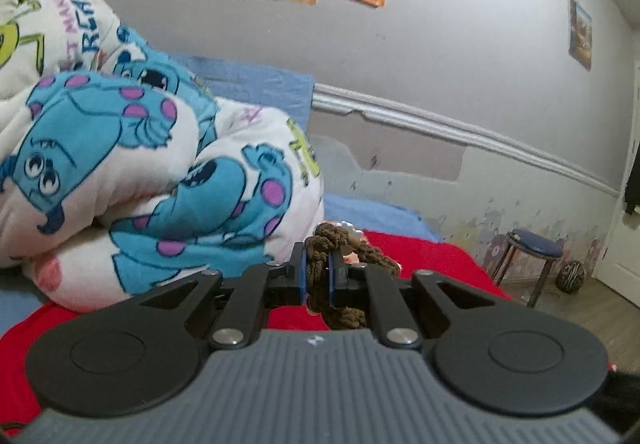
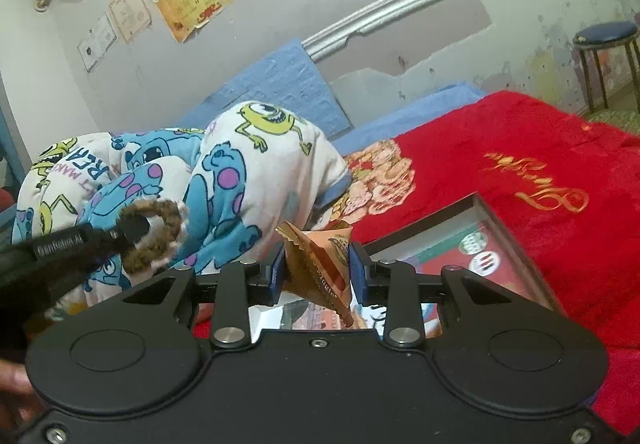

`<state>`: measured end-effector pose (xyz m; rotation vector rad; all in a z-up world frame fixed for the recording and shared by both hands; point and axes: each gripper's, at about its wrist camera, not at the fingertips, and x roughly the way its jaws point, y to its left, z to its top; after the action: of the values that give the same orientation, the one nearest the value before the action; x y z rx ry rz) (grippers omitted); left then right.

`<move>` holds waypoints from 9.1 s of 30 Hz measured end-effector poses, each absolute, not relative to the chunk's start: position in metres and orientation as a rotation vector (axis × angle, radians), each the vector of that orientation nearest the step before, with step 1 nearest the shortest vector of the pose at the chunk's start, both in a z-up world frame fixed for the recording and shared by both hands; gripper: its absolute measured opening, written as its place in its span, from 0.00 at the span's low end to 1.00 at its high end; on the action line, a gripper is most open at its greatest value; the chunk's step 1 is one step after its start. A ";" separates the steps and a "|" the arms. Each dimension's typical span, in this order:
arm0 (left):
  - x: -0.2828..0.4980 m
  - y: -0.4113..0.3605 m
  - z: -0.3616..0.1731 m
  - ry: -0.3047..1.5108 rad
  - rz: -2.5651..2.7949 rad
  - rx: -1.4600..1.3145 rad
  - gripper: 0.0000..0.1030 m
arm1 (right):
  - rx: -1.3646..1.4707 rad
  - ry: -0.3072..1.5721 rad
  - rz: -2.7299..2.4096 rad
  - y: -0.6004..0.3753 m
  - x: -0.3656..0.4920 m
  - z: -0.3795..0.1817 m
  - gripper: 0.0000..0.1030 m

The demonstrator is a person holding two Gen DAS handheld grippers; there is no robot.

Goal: Organize objects
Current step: 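Carry both held items over the box lid, then open the left gripper to drop the scrunchie while the right releases its candy into the lid, then move both grippers back over the blue scrunchie and blue binder clip, then grasp the blue crocheted scrunchie with the right gripper while the left grasps the blue binder clip, then lift and carry the scrunchie and binder clip toward the box lid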

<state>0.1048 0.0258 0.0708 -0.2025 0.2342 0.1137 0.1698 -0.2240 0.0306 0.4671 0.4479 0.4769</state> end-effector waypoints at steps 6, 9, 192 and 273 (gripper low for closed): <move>0.112 0.045 0.052 0.277 0.154 -0.217 0.12 | 0.473 0.462 0.465 -0.210 0.187 0.019 0.31; 0.116 0.055 0.048 0.297 0.178 -0.242 0.12 | 0.507 0.480 0.467 -0.210 0.194 0.014 0.31; 0.063 -0.113 -0.057 0.807 -0.104 0.096 0.48 | 0.289 0.920 0.022 -0.249 0.097 -0.046 0.57; 0.058 -0.079 0.016 0.587 0.067 0.022 0.48 | 0.549 0.688 0.348 -0.247 0.079 0.015 0.21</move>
<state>0.0576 -0.0789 0.0161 0.0219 0.5869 0.0673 0.0786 -0.2474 0.0147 0.5494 0.6876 0.3484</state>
